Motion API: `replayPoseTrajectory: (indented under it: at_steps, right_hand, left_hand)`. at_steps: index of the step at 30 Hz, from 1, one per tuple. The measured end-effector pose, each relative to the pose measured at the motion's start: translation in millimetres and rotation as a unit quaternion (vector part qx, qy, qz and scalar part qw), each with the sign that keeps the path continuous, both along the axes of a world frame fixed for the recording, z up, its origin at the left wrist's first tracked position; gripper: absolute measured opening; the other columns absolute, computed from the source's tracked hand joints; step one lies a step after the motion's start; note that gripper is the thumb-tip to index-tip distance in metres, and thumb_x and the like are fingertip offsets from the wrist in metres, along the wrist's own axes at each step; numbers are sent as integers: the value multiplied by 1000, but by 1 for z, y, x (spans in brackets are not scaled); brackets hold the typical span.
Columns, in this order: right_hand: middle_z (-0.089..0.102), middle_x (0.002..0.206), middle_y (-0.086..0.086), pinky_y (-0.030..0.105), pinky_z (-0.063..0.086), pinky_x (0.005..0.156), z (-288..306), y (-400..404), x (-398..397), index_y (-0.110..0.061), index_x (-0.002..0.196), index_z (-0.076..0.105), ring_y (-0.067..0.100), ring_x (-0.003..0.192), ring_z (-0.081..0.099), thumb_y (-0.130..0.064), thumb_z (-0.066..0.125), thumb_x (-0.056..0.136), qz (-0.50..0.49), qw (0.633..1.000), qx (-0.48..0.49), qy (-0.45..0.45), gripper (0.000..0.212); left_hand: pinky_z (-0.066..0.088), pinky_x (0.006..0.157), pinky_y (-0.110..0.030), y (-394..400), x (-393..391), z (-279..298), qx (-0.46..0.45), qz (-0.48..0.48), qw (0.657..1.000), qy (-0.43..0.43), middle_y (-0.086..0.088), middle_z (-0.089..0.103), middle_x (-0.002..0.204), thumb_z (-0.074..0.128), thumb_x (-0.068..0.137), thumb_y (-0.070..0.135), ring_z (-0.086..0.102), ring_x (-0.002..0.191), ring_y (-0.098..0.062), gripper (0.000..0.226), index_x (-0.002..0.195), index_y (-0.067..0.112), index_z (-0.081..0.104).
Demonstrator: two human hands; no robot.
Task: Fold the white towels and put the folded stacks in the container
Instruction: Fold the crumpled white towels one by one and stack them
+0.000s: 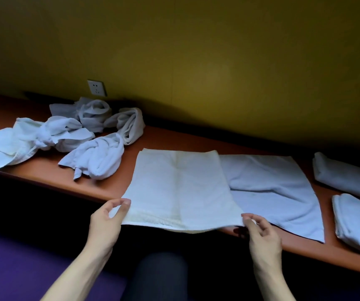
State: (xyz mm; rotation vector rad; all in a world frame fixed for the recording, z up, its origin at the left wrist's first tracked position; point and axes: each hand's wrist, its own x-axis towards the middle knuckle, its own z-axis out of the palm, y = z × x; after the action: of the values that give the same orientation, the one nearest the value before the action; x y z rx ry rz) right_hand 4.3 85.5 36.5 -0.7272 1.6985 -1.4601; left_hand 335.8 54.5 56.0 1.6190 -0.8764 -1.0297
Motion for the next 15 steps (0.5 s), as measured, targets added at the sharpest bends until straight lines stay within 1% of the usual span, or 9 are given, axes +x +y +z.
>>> replayPoseTrajectory:
  at_steps: [1, 3, 4, 5, 7, 9, 11, 13, 15]
  right_hand:
    - [76, 79, 6, 16, 54, 63, 6, -6, -1, -11, 95, 69, 12, 69, 69, -8, 69, 89, 19, 999, -19, -39, 7]
    - [76, 84, 2, 17, 55, 64, 12, -18, -5, -12, 103, 66, 11, 73, 71, -14, 76, 78, 61, 995, -32, -78, 27]
    - [76, 88, 2, 18, 55, 65, 12, -25, -8, -14, 105, 65, 11, 76, 70, -11, 77, 77, 74, 995, -27, -60, 30]
    - [77, 90, 2, 18, 54, 66, 12, -32, -9, -15, 104, 65, 11, 76, 70, -5, 76, 80, 81, 996, -25, -35, 28]
    - [77, 82, 3, 16, 50, 62, 13, -48, -13, -14, 100, 67, 9, 70, 70, 0, 68, 89, 81, 996, -29, 34, 18]
    - [75, 71, 1, 12, 47, 59, 15, -65, -16, -11, 96, 69, 4, 62, 68, -3, 66, 92, 76, 993, -40, 77, 9]
    - [75, 78, 2, 8, 47, 63, 14, -80, -18, -14, 94, 72, 0, 65, 65, -11, 70, 91, 64, 991, -50, 103, 5]
    - [73, 93, 0, 6, 45, 69, 9, -100, -22, -25, 91, 73, -3, 75, 64, -23, 73, 90, 52, 985, -48, 154, 3]
    - [69, 98, -2, 10, 45, 73, 4, -125, -25, -28, 89, 70, -2, 80, 62, -30, 71, 91, 56, 981, -40, 181, 4]
  left_hand:
    - [45, 95, -26, -3, -1, 5, 4, -23, 999, 31, 2, 73, 109, 77, 87, 28, 65, 110, -13, 17, 102, 21, 73]
    - [56, 85, -25, -10, -1, 7, 4, -89, 983, 163, -6, 76, 107, 85, 72, 14, 72, 98, -15, 43, 113, 16, 71]
    - [58, 78, -22, -13, 0, 6, 5, -115, 971, 208, -9, 76, 106, 79, 67, 6, 73, 93, -15, 52, 116, 15, 68]
    - [58, 74, -20, -17, 1, 3, 5, -134, 970, 205, -11, 76, 104, 73, 65, 0, 73, 90, -16, 56, 119, 15, 67]
    - [56, 70, -17, -25, 3, -6, 4, -138, 987, 85, -8, 77, 100, 72, 67, -8, 72, 87, -16, 55, 116, 17, 69]
    - [52, 66, -12, -37, 6, -13, -12, -82, 995, -57, 1, 77, 86, 74, 76, -10, 68, 76, -12, 38, 104, 15, 72]
    - [49, 65, -12, -45, 8, -18, -33, -46, 992, -114, 6, 74, 78, 74, 81, -3, 64, 70, -6, 23, 93, 16, 74]
    - [48, 71, -13, -59, 9, -20, -47, -30, 987, -151, 3, 72, 88, 77, 82, 5, 65, 78, -6, 17, 91, 20, 74]
    - [46, 69, -8, -81, 11, -25, -54, 2, 982, -180, 2, 63, 106, 79, 82, 10, 63, 80, -6, 15, 92, 18, 72]
